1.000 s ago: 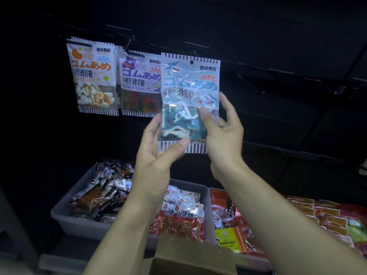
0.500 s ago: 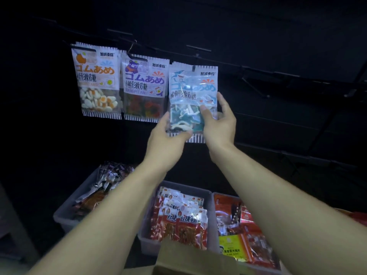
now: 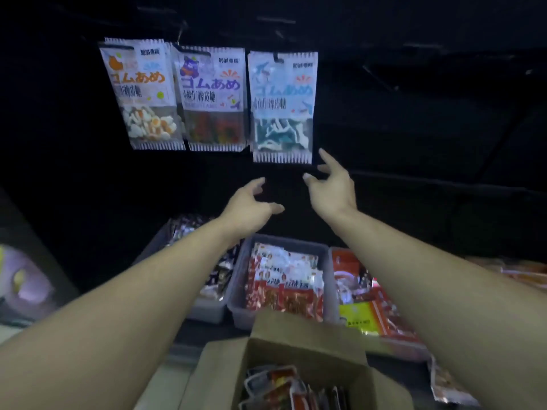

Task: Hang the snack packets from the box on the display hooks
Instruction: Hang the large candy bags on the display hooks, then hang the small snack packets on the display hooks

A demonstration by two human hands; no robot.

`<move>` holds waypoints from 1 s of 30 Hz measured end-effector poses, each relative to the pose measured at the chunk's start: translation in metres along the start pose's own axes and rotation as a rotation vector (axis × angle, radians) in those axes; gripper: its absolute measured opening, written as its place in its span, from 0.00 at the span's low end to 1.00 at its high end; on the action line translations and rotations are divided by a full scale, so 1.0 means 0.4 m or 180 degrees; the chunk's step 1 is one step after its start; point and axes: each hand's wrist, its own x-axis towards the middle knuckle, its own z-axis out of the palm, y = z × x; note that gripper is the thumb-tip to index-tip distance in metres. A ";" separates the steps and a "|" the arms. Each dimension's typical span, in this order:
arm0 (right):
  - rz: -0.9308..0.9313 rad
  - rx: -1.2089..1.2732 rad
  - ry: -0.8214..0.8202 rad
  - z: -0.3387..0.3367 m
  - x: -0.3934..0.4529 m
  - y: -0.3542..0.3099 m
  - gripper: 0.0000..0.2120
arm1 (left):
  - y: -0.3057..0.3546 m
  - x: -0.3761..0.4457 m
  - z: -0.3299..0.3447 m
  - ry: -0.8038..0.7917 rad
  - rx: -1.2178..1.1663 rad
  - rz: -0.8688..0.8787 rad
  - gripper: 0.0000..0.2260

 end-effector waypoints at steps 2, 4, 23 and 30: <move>0.0125 -0.0021 -0.0118 -0.017 -0.098 0.062 0.24 | -0.062 -0.067 0.041 -0.0279 0.0393 -0.0061 0.33; 0.0182 -0.0053 -0.0351 -0.031 -0.190 0.113 0.18 | -0.112 -0.134 0.079 -0.0588 0.0899 -0.0038 0.30; -0.0401 -0.2861 -0.3796 0.153 -0.598 0.499 0.50 | -0.516 -0.500 0.220 -0.1790 0.3289 -0.0581 0.51; -0.0785 -0.3515 -0.3416 0.236 -0.634 0.561 0.43 | -0.561 -0.497 0.207 -0.1623 0.2908 -0.0434 0.43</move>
